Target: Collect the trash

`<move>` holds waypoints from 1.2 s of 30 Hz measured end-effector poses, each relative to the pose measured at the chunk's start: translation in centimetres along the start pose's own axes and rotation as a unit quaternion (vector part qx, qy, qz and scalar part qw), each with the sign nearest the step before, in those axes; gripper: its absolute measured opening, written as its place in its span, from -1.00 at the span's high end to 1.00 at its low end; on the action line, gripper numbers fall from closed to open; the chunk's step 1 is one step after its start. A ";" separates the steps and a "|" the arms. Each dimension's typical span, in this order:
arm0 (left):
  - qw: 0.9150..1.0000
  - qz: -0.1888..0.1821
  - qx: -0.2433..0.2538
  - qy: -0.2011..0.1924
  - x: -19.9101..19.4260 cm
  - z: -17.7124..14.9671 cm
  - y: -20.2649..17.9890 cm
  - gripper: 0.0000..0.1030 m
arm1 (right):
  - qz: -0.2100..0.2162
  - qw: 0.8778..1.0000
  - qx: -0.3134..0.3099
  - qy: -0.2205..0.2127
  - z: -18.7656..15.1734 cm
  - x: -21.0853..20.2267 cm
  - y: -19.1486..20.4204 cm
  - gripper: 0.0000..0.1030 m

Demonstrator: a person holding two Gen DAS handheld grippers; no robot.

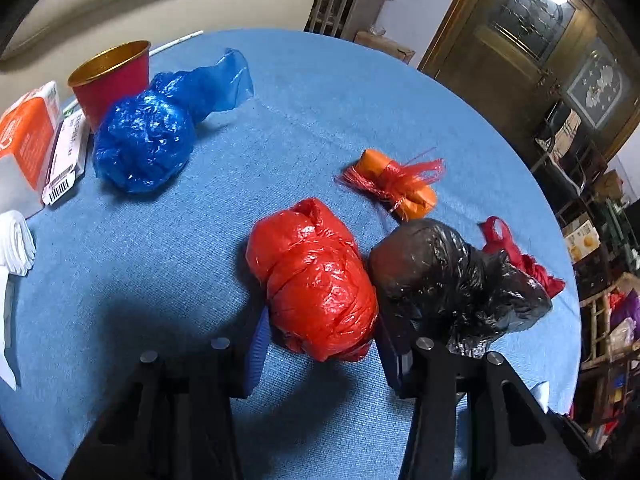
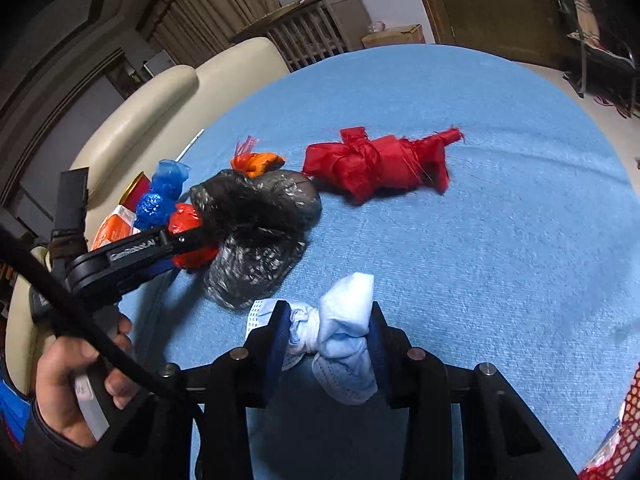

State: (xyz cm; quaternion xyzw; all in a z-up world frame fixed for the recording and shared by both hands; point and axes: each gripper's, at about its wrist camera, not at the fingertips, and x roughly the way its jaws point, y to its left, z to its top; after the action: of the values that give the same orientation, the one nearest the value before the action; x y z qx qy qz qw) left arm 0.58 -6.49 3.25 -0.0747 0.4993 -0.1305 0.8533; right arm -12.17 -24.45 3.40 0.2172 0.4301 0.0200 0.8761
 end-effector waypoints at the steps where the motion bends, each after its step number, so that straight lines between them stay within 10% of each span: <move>1: 1.000 0.001 0.001 -0.005 -0.4 -0.1 0.1 0.05 | 0.001 1.000 0.001 0.000 0.0 0.0 0.1 0.22; 36: 0.990 -0.063 0.100 -0.080 -14.3 -11.5 -6.9 0.05 | 0.006 0.993 0.086 -0.082 -6.9 -12.1 -5.3 0.22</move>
State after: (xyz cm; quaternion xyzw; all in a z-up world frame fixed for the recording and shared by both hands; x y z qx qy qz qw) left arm -17.10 -8.79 11.27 -0.0308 0.4079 -0.2264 0.8839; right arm -25.87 -29.46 6.63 0.2951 0.3553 -0.0301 0.8864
